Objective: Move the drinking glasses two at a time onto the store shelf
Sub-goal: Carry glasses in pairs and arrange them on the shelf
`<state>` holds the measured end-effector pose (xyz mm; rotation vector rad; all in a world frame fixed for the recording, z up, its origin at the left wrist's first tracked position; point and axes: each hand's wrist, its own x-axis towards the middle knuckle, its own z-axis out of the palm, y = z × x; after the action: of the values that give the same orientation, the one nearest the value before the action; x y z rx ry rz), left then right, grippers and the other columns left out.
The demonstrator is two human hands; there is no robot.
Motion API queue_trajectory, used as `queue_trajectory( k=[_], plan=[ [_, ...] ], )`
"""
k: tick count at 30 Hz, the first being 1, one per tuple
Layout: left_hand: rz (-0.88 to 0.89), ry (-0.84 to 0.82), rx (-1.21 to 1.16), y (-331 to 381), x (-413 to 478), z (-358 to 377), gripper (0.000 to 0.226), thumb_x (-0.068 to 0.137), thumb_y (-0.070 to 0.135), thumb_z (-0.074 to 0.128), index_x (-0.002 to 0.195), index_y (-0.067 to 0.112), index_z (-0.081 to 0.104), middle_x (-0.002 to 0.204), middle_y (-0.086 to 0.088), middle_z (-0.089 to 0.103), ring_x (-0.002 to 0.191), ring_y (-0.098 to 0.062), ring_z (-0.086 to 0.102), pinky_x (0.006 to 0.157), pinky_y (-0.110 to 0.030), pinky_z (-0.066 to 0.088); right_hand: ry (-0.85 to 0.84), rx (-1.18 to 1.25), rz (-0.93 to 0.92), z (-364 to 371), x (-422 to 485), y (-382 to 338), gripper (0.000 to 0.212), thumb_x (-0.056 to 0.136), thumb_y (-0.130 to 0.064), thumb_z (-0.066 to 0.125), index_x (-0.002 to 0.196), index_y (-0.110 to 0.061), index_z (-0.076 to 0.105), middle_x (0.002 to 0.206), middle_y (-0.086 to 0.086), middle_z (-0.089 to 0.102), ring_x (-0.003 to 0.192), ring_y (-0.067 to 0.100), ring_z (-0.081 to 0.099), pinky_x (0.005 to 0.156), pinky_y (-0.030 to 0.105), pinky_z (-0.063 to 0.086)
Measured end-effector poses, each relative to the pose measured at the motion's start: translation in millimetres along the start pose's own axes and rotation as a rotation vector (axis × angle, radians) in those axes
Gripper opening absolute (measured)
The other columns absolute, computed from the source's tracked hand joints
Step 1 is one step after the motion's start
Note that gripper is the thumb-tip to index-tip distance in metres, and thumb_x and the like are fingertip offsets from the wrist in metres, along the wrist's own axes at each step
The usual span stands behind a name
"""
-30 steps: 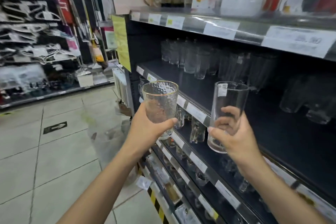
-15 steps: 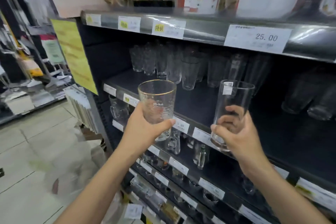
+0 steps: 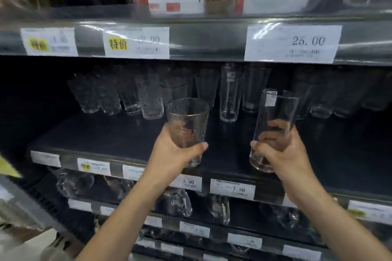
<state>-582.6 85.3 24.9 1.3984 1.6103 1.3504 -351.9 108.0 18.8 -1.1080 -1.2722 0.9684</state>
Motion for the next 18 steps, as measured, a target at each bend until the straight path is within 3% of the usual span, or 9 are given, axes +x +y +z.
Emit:
queue_trajectory(
  k=[5, 8, 15, 18],
  plan=[
    [0.053, -0.086, -0.001, -13, 34, 3, 0.042, 0.071, 0.018, 0.087, 0.1, 0.027, 0.058, 0.086, 0.011, 0.072, 0.076, 0.004, 0.067, 0.066, -0.016, 0.054, 0.068, -0.044, 0.002, 18, 12, 7, 0.048, 0.079, -0.012, 0.079, 0.11, -0.036, 0.051, 0.1, 0.002, 0.067, 0.085, 0.009, 0.069, 0.064, 0.02, 0.054],
    [0.057, -0.136, -0.007, -22, 52, 5, 0.042, 0.07, 0.019, 0.087, 0.102, 0.027, 0.06, 0.09, 0.011, 0.071, 0.079, 0.007, 0.066, 0.066, -0.007, 0.049, 0.083, -0.091, 0.044, 32, 17, 9, 0.048, 0.077, -0.018, 0.082, 0.108, -0.038, 0.052, 0.1, -0.004, 0.068, 0.089, 0.008, 0.068, 0.07, 0.03, 0.056],
    [0.074, -0.314, -0.039, -39, 95, 11, 0.044, 0.074, 0.017, 0.085, 0.113, 0.02, 0.063, 0.101, 0.011, 0.071, 0.086, 0.008, 0.066, 0.071, -0.003, 0.047, 0.093, -0.117, 0.13, 64, 29, 15, 0.051, 0.075, -0.021, 0.085, 0.112, -0.032, 0.052, 0.104, -0.008, 0.066, 0.092, 0.007, 0.067, 0.06, 0.021, 0.052],
    [0.112, -0.36, -0.025, -45, 109, 15, 0.038, 0.076, 0.015, 0.083, 0.108, 0.023, 0.066, 0.1, 0.015, 0.071, 0.087, 0.009, 0.065, 0.073, -0.003, 0.047, 0.122, -0.128, 0.135, 72, 32, 18, 0.055, 0.073, -0.021, 0.086, 0.116, -0.029, 0.052, 0.105, -0.006, 0.066, 0.091, 0.008, 0.067, 0.064, 0.022, 0.051]
  ],
)
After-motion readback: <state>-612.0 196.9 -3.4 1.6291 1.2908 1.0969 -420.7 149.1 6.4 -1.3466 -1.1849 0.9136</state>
